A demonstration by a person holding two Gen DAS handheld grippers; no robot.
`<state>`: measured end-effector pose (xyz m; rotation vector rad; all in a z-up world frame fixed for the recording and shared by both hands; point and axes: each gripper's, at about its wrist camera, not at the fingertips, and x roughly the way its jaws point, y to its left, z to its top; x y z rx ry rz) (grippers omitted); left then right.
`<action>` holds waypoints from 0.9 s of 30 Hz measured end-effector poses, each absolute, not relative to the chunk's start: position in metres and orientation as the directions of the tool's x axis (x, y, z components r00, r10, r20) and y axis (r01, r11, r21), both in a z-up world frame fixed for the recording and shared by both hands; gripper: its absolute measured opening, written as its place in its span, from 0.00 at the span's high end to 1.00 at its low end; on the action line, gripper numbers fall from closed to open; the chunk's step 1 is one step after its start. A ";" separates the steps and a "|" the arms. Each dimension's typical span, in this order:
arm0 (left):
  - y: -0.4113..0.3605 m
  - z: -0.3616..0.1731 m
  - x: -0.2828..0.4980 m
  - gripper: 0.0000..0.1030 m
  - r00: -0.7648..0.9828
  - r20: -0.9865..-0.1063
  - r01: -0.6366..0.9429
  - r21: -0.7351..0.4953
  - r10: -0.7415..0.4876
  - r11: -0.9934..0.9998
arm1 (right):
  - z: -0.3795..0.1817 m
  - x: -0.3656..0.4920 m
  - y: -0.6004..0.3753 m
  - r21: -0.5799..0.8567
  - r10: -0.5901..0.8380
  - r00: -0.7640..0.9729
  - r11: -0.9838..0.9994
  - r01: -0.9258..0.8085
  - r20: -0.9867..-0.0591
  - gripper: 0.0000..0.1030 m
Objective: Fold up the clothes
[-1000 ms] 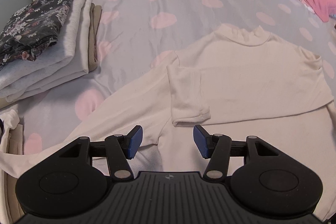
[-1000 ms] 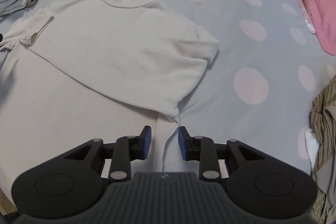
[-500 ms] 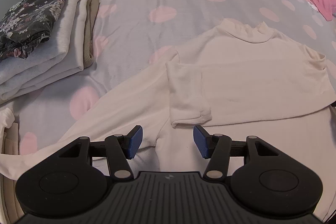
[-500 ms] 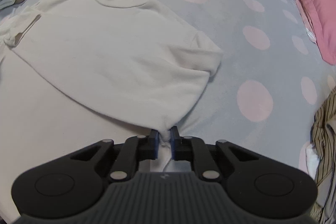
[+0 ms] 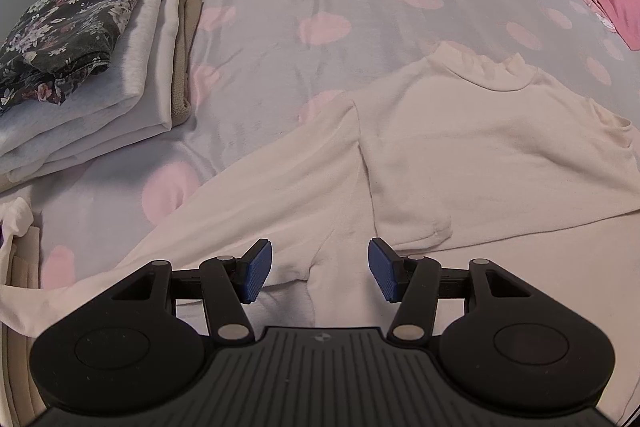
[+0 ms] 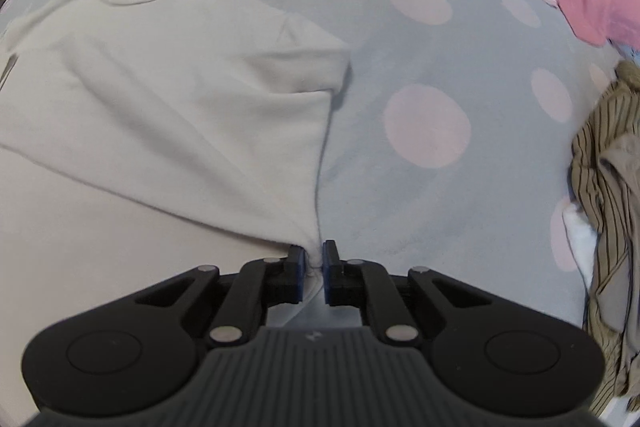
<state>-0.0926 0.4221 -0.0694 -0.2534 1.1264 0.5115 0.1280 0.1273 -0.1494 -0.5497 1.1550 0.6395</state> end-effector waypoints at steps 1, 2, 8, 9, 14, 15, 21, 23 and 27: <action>0.422 -0.069 -0.093 0.50 0.346 -0.903 -0.506 0.049 0.254 0.861 | -0.148 0.128 0.127 -0.058 0.181 0.254 0.698 -0.714 -0.950 0.87; 0.422 -0.068 -0.093 0.50 0.367 -0.898 -0.500 0.029 0.242 0.865 | -0.146 0.128 0.127 -0.051 0.181 0.245 0.698 -0.715 -0.953 0.86; 0.412 -0.068 -0.088 0.50 0.486 -0.853 -0.437 -0.051 0.188 0.898 | -0.124 0.131 0.126 -0.021 0.186 0.212 0.703 -0.711 -0.959 0.67; 0.409 -0.069 -0.085 0.50 0.503 -0.845 -0.414 -0.049 0.183 0.909 | -0.119 0.133 0.125 -0.005 0.194 0.201 0.707 -0.707 -0.960 0.66; 0.392 -0.085 -0.064 0.50 0.505 -0.843 -0.330 0.011 0.186 0.944 | -0.094 0.153 0.114 0.025 0.251 0.269 0.772 -0.635 -0.930 0.65; 0.390 -0.091 -0.059 0.50 0.489 -0.850 -0.328 0.029 0.196 0.944 | -0.089 0.158 0.110 0.038 0.264 0.285 0.791 -0.610 -0.921 0.65; 0.392 -0.118 -0.045 0.51 0.433 -0.876 -0.339 0.061 0.214 0.939 | -0.068 0.177 0.093 0.073 0.296 0.343 0.841 -0.536 -0.892 0.63; 0.393 -0.123 -0.045 0.55 0.420 -0.880 -0.338 0.076 0.223 0.938 | -0.068 0.179 0.089 0.062 0.286 0.353 0.846 -0.530 -0.891 0.60; 0.395 -0.129 -0.047 0.72 0.383 -0.879 -0.356 0.144 0.285 0.923 | -0.074 0.184 0.082 0.051 0.263 0.351 0.858 -0.511 -0.899 0.60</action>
